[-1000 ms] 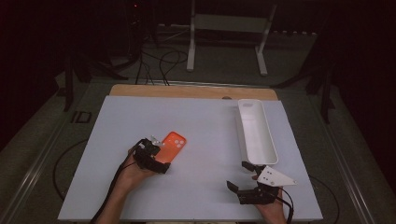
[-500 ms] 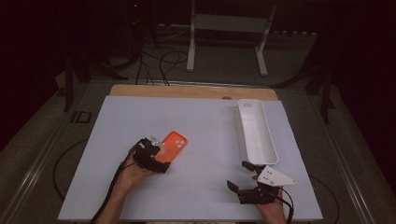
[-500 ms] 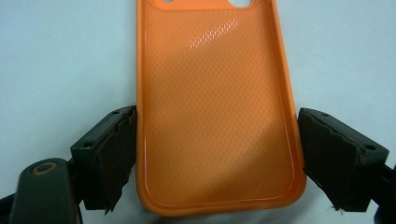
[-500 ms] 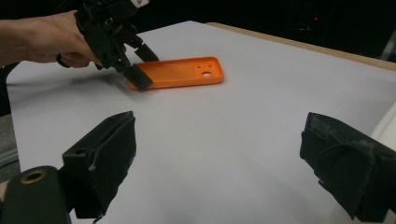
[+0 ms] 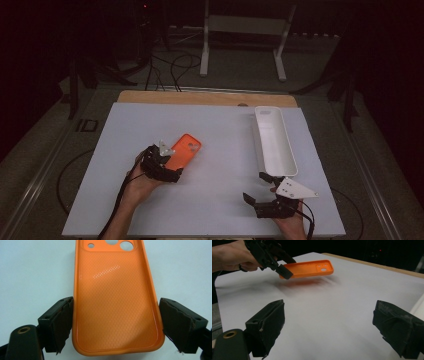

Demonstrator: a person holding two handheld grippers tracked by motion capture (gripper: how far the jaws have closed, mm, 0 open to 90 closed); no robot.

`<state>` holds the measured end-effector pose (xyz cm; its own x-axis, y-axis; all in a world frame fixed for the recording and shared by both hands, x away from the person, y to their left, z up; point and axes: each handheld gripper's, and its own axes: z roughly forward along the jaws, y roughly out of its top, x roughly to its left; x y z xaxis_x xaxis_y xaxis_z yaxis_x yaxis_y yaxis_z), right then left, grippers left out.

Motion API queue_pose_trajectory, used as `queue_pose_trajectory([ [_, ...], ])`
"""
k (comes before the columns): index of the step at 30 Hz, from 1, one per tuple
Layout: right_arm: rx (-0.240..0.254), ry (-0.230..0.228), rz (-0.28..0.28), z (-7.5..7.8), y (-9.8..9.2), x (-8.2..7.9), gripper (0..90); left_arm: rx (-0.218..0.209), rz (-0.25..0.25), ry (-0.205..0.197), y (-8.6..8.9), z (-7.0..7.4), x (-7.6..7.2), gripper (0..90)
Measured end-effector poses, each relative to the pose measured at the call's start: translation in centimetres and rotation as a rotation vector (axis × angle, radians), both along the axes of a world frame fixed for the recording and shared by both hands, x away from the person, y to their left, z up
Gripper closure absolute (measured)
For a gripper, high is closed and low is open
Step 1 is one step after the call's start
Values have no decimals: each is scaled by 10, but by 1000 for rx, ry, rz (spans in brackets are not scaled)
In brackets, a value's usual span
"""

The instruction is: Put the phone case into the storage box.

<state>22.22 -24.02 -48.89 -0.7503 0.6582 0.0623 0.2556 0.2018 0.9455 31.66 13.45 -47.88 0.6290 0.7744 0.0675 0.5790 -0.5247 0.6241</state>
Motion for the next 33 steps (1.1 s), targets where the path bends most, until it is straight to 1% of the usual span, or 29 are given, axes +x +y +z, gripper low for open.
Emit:
queue_pose_trajectory([
  [3, 25, 5, -6, 3, -2, 0, 106, 0, -8, -22, -3, 6, -2, 163],
  [5, 24, -1, -12, 5, -4, 1, 106, 0, -12, -35, -5, 10, -3, 163],
  [8, 44, 16, -5, 8, -4, 4, 105, -8, -25, -53, -8, 16, -4, 163],
  [14, 38, 23, 24, 22, -1, 10, 103, -12, -52, -89, -15, 28, -6, 164],
  [19, 51, 42, 17, 33, 1, 20, 103, -23, -57, -120, -19, 37, -8, 164],
  [20, 51, 42, 17, 33, 1, 20, 103, -23, -57, -120, -19, 37, -8, 165],
  [21, 57, 47, 16, 34, 2, 22, 103, -29, -60, -130, -20, 40, -9, 165],
  [22, 66, 53, 16, 37, 4, 27, 103, -28, -62, -133, -20, 41, -9, 165],
  [24, 73, 61, 21, 39, 7, 30, 104, -38, -62, -145, -22, 44, -10, 165],
  [27, 70, 66, 27, 42, 13, 34, 104, -48, -71, -158, -24, 47, -12, 166],
  [33, 74, 106, 38, 43, 28, 44, 103, -61, -92, -178, -28, 54, -16, 166],
])
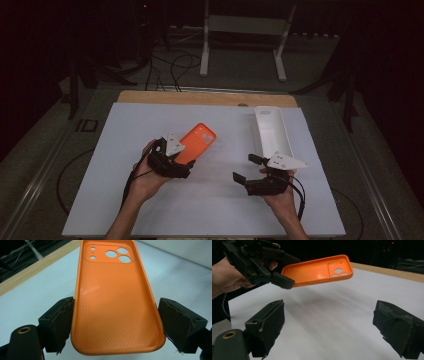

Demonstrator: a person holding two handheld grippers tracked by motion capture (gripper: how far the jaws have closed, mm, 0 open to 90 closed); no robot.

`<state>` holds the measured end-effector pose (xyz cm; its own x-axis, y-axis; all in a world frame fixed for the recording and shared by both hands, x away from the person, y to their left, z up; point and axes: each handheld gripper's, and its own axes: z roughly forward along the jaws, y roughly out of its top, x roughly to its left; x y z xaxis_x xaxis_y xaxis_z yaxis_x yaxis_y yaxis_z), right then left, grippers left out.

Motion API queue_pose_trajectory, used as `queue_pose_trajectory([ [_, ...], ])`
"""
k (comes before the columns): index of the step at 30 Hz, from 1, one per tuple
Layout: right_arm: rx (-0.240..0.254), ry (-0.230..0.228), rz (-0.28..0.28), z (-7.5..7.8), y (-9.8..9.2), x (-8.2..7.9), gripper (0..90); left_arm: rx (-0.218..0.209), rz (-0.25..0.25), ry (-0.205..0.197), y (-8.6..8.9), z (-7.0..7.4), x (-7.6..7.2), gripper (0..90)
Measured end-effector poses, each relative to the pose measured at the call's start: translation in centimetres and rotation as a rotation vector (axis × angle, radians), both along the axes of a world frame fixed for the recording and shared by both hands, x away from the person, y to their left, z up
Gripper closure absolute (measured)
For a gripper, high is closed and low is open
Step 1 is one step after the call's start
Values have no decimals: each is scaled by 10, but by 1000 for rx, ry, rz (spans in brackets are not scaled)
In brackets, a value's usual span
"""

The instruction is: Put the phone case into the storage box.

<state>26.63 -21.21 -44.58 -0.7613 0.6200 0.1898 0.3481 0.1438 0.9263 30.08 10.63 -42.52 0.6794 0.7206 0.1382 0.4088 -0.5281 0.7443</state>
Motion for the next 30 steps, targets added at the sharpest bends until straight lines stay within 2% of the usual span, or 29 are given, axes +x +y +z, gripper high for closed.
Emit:
queue_pose_trajectory([
  [6, 2, 34, 4, 1, 13, 13, 103, -25, -23, -18, -3, 8, -4, 166],
  [9, 40, 64, 6, 2, 15, 21, 104, -35, -42, -22, -5, 12, -7, 166],
  [12, 54, 77, 5, 3, 16, 25, 103, -49, -60, -21, -6, 14, -9, 166],
  [14, 83, 114, 9, 4, 18, 32, 104, -68, -89, -18, -8, 18, -11, 166],
  [17, 99, 135, 11, 6, 20, 37, 104, -82, -112, -20, -11, 20, -14, 166],
  [24, 101, 148, 11, 10, 29, 48, 103, -107, -160, -13, -18, 22, -17, 166],
  [30, 120, 164, 8, 15, 32, 55, 104, -138, -181, -10, -19, 24, -19, 166],
])
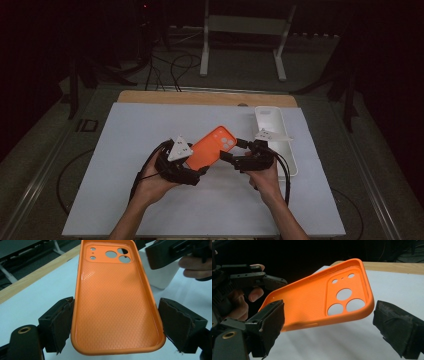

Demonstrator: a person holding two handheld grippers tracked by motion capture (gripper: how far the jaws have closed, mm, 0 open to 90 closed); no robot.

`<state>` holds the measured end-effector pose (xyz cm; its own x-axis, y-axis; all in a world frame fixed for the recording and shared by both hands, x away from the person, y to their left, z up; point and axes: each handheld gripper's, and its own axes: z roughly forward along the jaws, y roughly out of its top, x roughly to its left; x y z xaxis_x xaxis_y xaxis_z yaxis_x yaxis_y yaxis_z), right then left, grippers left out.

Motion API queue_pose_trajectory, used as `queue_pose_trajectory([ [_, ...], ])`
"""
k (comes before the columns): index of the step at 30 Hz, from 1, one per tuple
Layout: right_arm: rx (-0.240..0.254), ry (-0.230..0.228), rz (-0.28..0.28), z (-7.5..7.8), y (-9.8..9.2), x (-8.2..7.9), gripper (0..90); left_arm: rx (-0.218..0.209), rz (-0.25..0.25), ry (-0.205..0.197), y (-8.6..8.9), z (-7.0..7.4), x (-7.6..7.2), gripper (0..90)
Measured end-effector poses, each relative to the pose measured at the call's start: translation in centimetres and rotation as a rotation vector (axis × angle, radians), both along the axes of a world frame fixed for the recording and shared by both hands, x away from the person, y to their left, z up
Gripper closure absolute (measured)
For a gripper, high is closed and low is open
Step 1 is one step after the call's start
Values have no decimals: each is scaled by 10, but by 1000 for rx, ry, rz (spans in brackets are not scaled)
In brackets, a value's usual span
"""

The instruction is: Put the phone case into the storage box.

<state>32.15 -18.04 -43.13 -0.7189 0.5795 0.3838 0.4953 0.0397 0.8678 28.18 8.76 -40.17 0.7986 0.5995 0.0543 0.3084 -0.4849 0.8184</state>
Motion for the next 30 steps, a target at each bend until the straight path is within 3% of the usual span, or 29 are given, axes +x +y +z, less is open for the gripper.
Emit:
queue_pose_trajectory([
  [8, 39, 46, 48, -3, 3, 2, 123, -12, -49, 5, -7, -3, -2, 166],
  [12, 34, 68, 47, -3, 5, 1, 144, -14, -57, 10, -9, -5, -1, 165],
  [16, 69, 109, 44, -4, 2, 2, 183, -20, -62, 9, -8, -7, -1, 165],
  [18, 99, 133, 64, -4, 2, 2, 280, -24, -61, 9, -9, -8, 0, 164],
  [21, 76, 136, 50, -3, 7, 0, 361, -5, -59, 7, -13, -11, 1, 164],
  [30, 128, 213, 66, -6, 8, 3, 718, 61, -64, 21, -20, -20, 4, 162],
])
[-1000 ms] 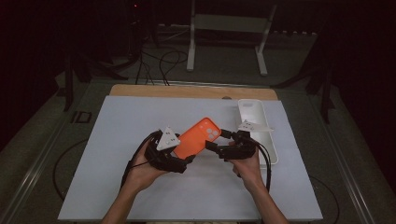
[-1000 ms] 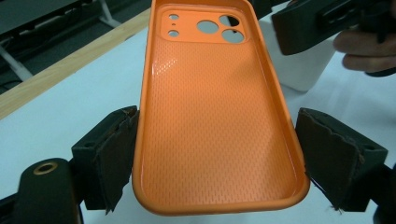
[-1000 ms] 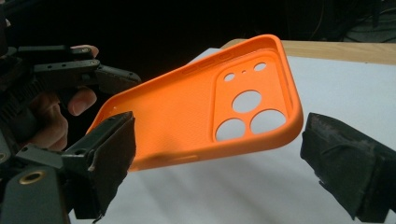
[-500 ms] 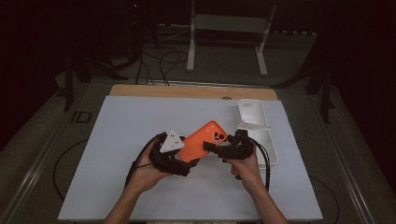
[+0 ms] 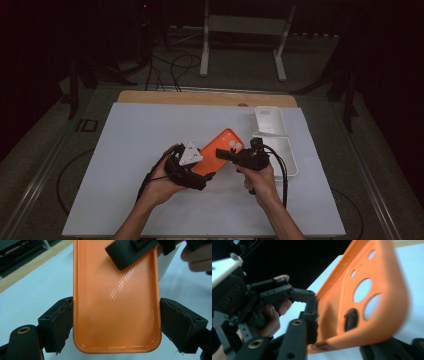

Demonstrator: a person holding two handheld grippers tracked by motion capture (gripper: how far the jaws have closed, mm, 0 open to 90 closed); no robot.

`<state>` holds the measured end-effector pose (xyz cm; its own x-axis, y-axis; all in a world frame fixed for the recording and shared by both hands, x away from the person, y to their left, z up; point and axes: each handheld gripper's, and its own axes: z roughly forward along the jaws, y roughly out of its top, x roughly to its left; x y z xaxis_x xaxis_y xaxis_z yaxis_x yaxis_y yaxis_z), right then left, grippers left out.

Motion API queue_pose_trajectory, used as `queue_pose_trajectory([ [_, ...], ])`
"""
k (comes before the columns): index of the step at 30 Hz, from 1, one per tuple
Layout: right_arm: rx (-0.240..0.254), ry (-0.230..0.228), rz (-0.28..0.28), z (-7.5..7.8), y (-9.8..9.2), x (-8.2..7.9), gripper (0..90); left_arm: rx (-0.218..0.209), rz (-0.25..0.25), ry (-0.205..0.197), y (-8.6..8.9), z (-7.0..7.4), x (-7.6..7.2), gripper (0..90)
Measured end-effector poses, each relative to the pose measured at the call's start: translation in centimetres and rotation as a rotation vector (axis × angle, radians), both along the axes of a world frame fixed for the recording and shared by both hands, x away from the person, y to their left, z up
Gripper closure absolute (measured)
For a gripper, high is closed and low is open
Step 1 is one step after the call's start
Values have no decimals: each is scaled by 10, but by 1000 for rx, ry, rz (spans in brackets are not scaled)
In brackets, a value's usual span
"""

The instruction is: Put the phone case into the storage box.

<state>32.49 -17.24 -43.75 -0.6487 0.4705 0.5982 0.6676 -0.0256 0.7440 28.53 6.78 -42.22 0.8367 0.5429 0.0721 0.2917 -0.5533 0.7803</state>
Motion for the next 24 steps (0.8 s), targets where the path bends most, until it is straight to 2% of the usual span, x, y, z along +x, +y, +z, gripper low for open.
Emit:
queue_pose_trajectory([
  [3, -7, 20, -14, 0, 1, -1, 778, 13, 8, -1, -2, -4, 1, 161],
  [5, -34, 23, -38, 0, 2, -2, 805, 25, 15, -6, -4, -6, 1, 160],
  [7, -30, 39, -50, 0, 3, -2, 821, 37, 23, -11, -7, -8, 1, 159],
  [12, -42, 20, -84, 2, 4, -4, 851, 55, 30, -20, -9, -11, 1, 158],
  [19, -78, -1, -81, 4, 1, -5, 852, 22, 41, 3, -3, -9, 4, 87],
  [24, -87, -23, -75, 6, 0, -7, 851, -18, 35, 29, 2, -6, 6, 63],
])
